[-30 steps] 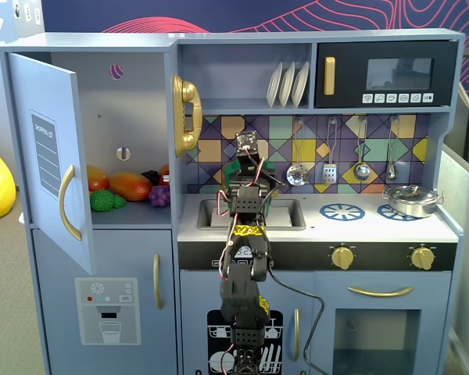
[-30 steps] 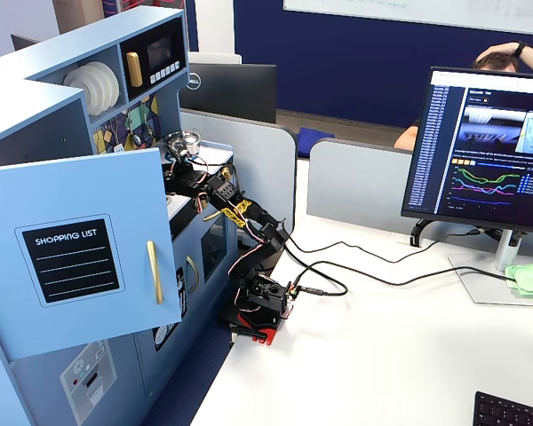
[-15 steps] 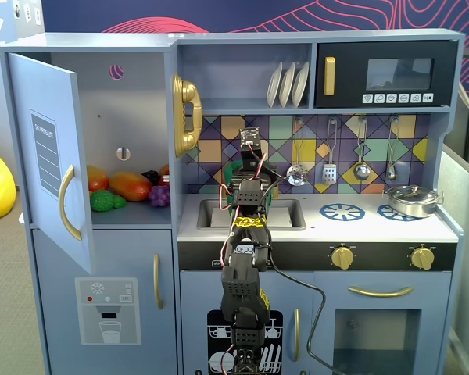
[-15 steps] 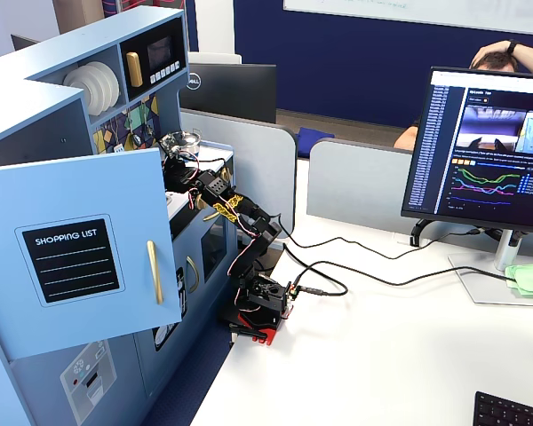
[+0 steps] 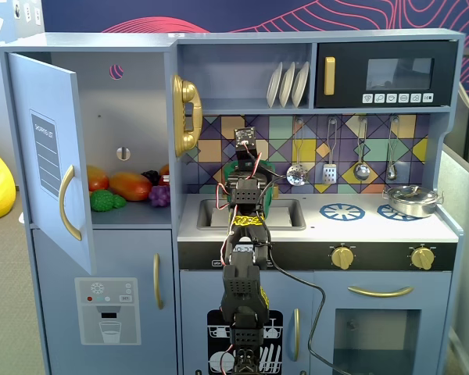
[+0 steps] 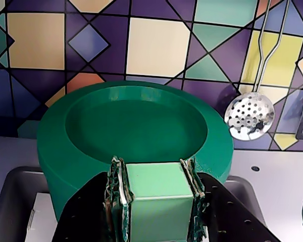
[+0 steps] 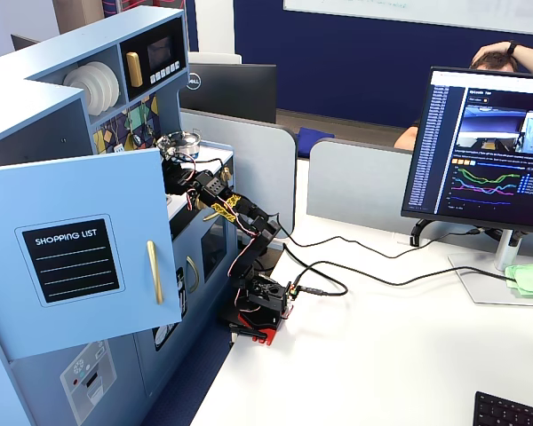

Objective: Take off the lid from the green recipient and place it on the counter

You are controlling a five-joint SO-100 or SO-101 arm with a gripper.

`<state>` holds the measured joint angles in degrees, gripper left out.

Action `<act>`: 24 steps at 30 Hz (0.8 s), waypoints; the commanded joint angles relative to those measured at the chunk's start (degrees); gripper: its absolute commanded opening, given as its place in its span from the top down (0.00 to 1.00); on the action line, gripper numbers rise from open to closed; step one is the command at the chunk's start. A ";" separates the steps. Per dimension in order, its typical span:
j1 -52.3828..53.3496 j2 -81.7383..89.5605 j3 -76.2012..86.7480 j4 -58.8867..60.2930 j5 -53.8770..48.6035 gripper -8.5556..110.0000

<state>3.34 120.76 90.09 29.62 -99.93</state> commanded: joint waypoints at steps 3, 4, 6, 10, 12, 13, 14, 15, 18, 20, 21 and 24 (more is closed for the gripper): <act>-0.53 1.32 -7.65 -4.22 0.18 0.93; 0.00 1.67 -8.61 -4.13 0.00 0.93; 2.37 2.37 -10.11 -2.64 -1.23 0.93; 10.72 3.69 -9.93 -1.41 -1.93 0.93; 16.70 3.52 -9.93 -1.76 -1.05 0.93; 19.69 3.16 -9.93 -2.02 -0.26 0.93; 22.76 2.81 -9.76 -2.64 1.14 0.93; 25.66 2.46 -8.61 -4.22 2.90 0.93; 30.15 4.31 0.26 -10.99 1.85 0.93; 30.41 5.54 6.77 -14.24 0.44 0.93; 31.03 5.54 9.84 -16.26 0.44 0.93; 31.38 4.48 17.75 -22.15 0.70 0.93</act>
<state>33.22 122.70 101.43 15.03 -98.79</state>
